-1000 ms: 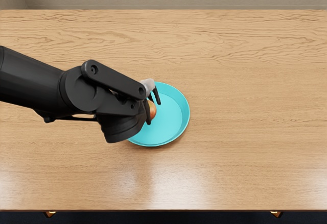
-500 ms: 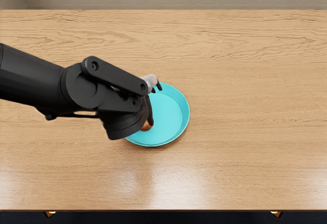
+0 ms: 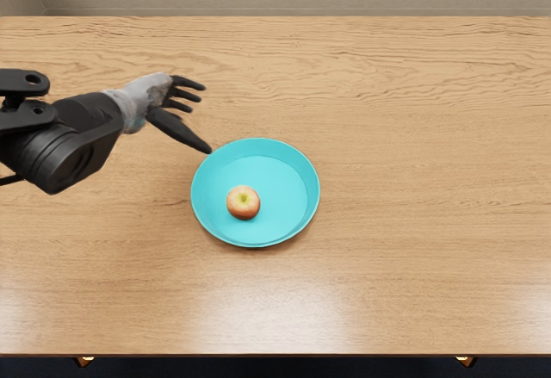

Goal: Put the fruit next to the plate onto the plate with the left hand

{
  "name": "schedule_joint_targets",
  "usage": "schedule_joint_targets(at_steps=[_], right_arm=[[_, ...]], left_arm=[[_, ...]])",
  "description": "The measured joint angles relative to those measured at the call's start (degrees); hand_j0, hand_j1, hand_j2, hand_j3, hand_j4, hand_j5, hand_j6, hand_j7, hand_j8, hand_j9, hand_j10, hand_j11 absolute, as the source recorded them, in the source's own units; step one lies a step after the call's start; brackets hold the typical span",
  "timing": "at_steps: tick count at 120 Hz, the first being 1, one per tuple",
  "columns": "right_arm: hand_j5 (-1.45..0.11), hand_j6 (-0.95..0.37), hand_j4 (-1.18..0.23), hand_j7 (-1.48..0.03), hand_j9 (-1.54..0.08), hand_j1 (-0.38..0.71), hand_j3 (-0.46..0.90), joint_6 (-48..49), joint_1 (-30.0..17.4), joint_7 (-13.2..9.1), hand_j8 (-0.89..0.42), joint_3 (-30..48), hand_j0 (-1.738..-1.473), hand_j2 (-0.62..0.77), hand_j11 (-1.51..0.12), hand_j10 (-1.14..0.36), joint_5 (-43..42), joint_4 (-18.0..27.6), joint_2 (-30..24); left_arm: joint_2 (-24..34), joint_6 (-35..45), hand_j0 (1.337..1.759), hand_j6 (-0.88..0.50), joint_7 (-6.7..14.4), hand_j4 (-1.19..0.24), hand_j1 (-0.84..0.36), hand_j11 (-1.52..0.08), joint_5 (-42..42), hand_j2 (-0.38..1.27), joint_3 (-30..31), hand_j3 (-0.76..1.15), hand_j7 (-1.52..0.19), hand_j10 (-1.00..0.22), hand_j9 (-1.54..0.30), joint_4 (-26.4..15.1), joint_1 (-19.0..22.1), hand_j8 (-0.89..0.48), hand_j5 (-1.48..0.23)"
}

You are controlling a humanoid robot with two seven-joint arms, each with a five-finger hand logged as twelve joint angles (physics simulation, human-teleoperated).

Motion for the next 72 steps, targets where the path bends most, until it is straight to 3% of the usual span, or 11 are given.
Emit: schedule_joint_targets(at_steps=[12,28,46,58,72], right_arm=[[-0.05,-0.04,-0.04,-0.05,-0.05,-0.30,0.00,0.0,0.0,0.0,-0.04,0.0,-1.658,-0.01,-0.05,-0.04,0.0,0.0,0.0],[-0.05,-0.04,-0.04,-0.05,-0.05,-0.30,0.00,0.0,0.0,0.0,-0.04,0.0,-1.658,-0.01,-0.05,-0.04,0.0,0.0,0.0],[-0.05,-0.04,-0.04,-0.05,-0.05,-0.30,0.00,0.0,0.0,0.0,-0.04,0.0,-1.658,-0.01,-0.05,-0.04,0.0,0.0,0.0],[-0.05,-0.04,-0.04,-0.05,-0.05,-0.30,0.00,0.0,0.0,0.0,-0.04,0.0,-1.658,-0.01,-0.05,-0.04,0.0,0.0,0.0],[-0.05,-0.04,-0.04,-0.05,-0.05,-0.30,0.00,0.0,0.0,0.0,-0.04,0.0,-1.658,-0.01,-0.05,-0.04,0.0,0.0,0.0]], left_arm=[[11.4,-12.7,1.658,-0.26,-0.8,-0.26,0.04,-0.34,2.7,0.05,-8.5,0.00,-0.34,-0.26,-0.34,0.0,7.6,-0.26,-0.34],[19.9,-33.2,1.658,-0.26,-2.6,-0.26,0.04,-0.34,5.2,0.05,-20.2,0.00,-0.34,-0.26,-0.34,0.4,17.1,-0.26,-0.34],[20.6,-52.5,1.658,-0.26,-4.7,-0.26,0.04,-0.34,6.1,0.05,-33.0,0.00,-0.34,-0.26,-0.34,3.1,28.9,-0.26,-0.34],[20.6,-60.1,1.658,-0.26,-5.7,-0.26,0.04,-0.34,6.3,0.05,-38.6,0.00,-0.34,-0.26,-0.34,4.8,31.4,-0.26,-0.34],[21.1,-63.6,1.658,-0.26,-7.8,-0.26,0.04,-0.34,6.3,0.05,-41.4,0.00,-0.34,-0.26,-0.34,7.1,33.1,-0.26,-0.34]])
